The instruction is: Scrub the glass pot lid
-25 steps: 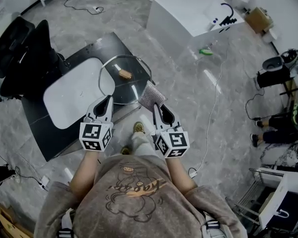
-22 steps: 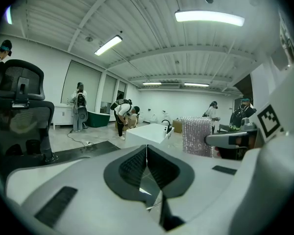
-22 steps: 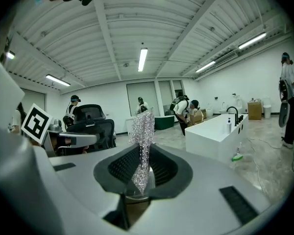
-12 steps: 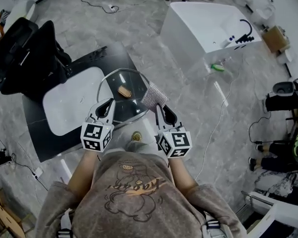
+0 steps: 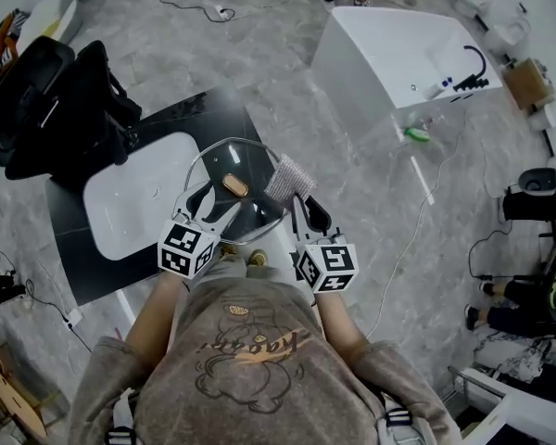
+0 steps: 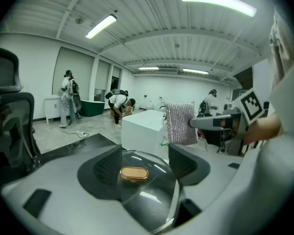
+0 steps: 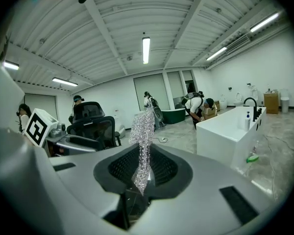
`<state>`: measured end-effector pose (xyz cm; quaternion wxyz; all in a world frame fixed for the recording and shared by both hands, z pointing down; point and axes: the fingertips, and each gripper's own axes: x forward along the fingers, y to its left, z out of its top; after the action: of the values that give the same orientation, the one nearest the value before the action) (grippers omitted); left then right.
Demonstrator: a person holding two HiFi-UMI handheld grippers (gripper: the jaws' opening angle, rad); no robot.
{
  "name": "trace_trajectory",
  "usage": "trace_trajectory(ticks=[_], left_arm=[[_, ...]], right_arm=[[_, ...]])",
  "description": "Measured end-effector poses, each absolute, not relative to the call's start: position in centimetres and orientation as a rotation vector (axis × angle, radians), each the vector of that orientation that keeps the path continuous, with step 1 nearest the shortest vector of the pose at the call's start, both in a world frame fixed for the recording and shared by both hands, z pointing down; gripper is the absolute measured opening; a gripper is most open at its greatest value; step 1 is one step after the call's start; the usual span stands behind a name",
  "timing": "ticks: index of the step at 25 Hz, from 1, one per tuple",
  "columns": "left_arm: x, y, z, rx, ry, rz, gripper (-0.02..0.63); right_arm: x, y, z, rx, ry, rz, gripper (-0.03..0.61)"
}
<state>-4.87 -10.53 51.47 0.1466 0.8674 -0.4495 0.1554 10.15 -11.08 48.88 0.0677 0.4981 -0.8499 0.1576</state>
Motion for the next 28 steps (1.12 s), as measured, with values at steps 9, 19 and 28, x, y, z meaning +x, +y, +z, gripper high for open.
trace_trajectory(ticks=[9, 19, 28], left_arm=[[-3.8, -12.6, 57.7, 2.769, -0.832, 1.049, 0.313], [-2.7, -14.0, 63.5, 2.840, -0.433, 1.292, 0.313], [-2.1, -14.3, 65.6, 2.870, -0.161, 1.301, 0.313]], right_arm=[[9.8, -13.5, 49.7, 1.561, -2.510, 0.497, 0.078], [9.6, -14.0, 51.0, 1.615, -2.445, 0.531, 0.079], [10.1, -13.8, 51.9, 1.649, -2.396, 0.565, 0.079]])
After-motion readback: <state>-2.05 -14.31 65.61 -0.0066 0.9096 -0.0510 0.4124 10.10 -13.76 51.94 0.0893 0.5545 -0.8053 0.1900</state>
